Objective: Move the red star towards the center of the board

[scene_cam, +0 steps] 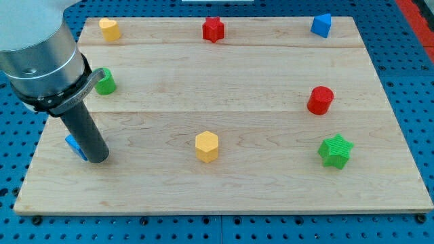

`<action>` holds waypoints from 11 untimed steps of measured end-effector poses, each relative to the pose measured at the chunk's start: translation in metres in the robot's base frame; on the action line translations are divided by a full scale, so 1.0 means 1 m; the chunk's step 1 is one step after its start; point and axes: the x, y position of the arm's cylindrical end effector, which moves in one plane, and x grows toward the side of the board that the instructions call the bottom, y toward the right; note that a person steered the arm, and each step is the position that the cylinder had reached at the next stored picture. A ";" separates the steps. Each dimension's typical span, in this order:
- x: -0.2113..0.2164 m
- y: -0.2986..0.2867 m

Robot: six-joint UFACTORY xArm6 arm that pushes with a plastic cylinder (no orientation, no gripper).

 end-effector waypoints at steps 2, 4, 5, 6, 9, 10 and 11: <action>0.004 0.004; 0.004 0.053; -0.021 0.091; -0.088 0.172; -0.340 0.219; -0.332 0.172; -0.286 0.139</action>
